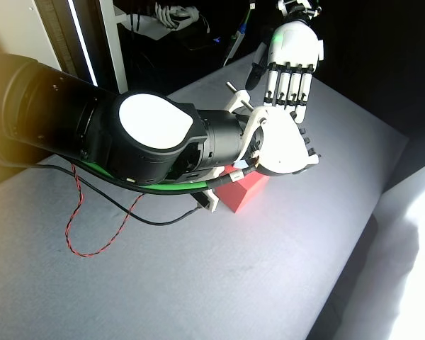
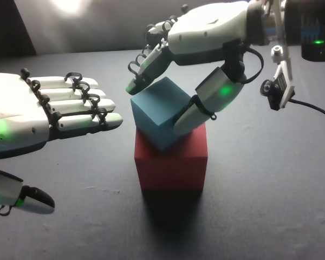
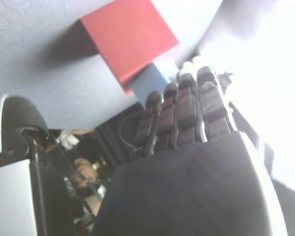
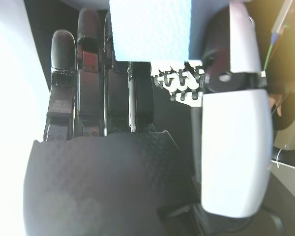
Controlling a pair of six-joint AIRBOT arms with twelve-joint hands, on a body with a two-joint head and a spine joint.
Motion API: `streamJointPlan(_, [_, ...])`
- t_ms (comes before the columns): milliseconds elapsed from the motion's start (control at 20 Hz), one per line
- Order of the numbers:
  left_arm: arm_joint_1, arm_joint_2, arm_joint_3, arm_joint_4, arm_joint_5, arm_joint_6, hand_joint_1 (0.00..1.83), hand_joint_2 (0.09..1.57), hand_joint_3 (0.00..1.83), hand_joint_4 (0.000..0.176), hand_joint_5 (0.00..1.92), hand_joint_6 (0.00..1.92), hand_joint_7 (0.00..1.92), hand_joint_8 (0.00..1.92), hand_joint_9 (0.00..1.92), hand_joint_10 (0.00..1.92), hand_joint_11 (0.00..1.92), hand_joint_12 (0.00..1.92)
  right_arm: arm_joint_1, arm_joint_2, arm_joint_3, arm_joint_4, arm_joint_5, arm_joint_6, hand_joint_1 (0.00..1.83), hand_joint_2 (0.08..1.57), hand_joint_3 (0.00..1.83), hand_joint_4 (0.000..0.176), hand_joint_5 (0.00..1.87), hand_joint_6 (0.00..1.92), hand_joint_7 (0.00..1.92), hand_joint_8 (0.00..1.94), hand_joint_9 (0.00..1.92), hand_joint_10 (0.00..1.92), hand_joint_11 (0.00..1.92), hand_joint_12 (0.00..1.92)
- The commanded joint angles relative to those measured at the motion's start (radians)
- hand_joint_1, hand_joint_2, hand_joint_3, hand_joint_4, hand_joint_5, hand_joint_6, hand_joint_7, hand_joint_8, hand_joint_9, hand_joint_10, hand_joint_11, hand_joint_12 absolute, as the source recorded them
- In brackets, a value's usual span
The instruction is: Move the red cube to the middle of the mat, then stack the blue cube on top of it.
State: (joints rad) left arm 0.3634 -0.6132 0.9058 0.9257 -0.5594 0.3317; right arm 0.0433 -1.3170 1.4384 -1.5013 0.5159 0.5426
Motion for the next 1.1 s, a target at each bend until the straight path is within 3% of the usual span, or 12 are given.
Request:
streamJointPlan(0, [-0.012, 0.007, 0.001, -0.041, -0.062, -0.001, 0.62, 1.02, 0.00, 0.000, 0.00, 0.00, 0.00, 0.00, 0.00, 0.00, 0.00, 0.00, 0.006, 0.012, 0.004, 0.061, 0.021, 0.001, 0.64, 0.86, 0.00, 0.000, 0.34, 0.00, 0.40, 0.00, 0.41, 0.00, 0.00, 1.11])
streamJointPlan(150, [-0.012, 0.007, 0.001, -0.042, -0.061, -0.001, 0.64, 1.01, 0.00, 0.000, 0.00, 0.00, 0.00, 0.00, 0.00, 0.00, 0.00, 0.00, 0.006, 0.012, 0.004, 0.061, 0.021, 0.001, 0.54, 0.80, 0.00, 0.000, 0.20, 0.00, 0.29, 0.00, 0.32, 0.00, 0.00, 1.00])
streamJointPlan(250, [-0.013, 0.007, 0.002, -0.042, -0.060, -0.001, 0.60, 1.01, 0.00, 0.000, 0.00, 0.00, 0.00, 0.00, 0.00, 0.00, 0.00, 0.00, 0.007, 0.013, 0.004, 0.063, 0.021, 0.001, 0.45, 0.76, 0.00, 0.000, 0.08, 0.00, 0.18, 0.00, 0.22, 0.00, 0.00, 0.82])
streamJointPlan(350, [-0.013, 0.007, 0.002, -0.042, -0.060, -0.001, 0.58, 1.01, 0.00, 0.000, 0.00, 0.00, 0.00, 0.00, 0.00, 0.00, 0.00, 0.00, 0.013, 0.015, 0.004, 0.081, 0.022, 0.002, 0.39, 0.71, 0.00, 0.000, 0.00, 0.00, 0.02, 0.00, 0.02, 0.00, 0.00, 0.35])
streamJointPlan(450, [-0.013, 0.007, 0.003, -0.044, -0.060, -0.001, 0.54, 1.03, 0.00, 0.000, 0.00, 0.00, 0.00, 0.00, 0.00, 0.00, 0.00, 0.00, 0.024, 0.022, 0.004, 0.098, 0.023, 0.007, 0.31, 0.68, 0.00, 0.000, 0.00, 0.00, 0.00, 0.00, 0.00, 0.00, 0.00, 0.04])
streamJointPlan(750, [-0.009, 0.009, -0.006, -0.055, -0.051, -0.001, 0.56, 1.02, 0.00, 0.000, 0.00, 0.00, 0.00, 0.00, 0.00, 0.00, 0.00, 0.00, 0.063, 0.094, 0.004, 0.114, 0.010, 0.030, 0.29, 0.66, 0.00, 0.000, 0.00, 0.00, 0.00, 0.00, 0.00, 0.00, 0.00, 0.00])
streamJointPlan(1000, [-0.031, 0.008, -0.043, -0.075, 0.014, -0.001, 0.57, 1.03, 0.01, 0.000, 0.00, 0.00, 0.00, 0.00, 0.00, 0.00, 0.00, 0.00, 0.010, 0.234, -0.056, 0.115, -0.076, -0.020, 0.29, 0.69, 0.00, 0.000, 0.00, 0.00, 0.00, 0.00, 0.00, 0.00, 0.03, 0.01])
streamJointPlan(1050, [-0.031, 0.009, -0.048, -0.081, 0.013, -0.001, 0.52, 1.07, 0.02, 0.000, 0.00, 0.00, 0.01, 0.00, 0.00, 0.00, 0.00, 0.00, -0.018, 0.275, -0.099, 0.116, -0.087, -0.063, 0.33, 0.74, 0.00, 0.000, 0.00, 0.00, 0.04, 0.00, 0.05, 0.00, 0.01, 0.28])
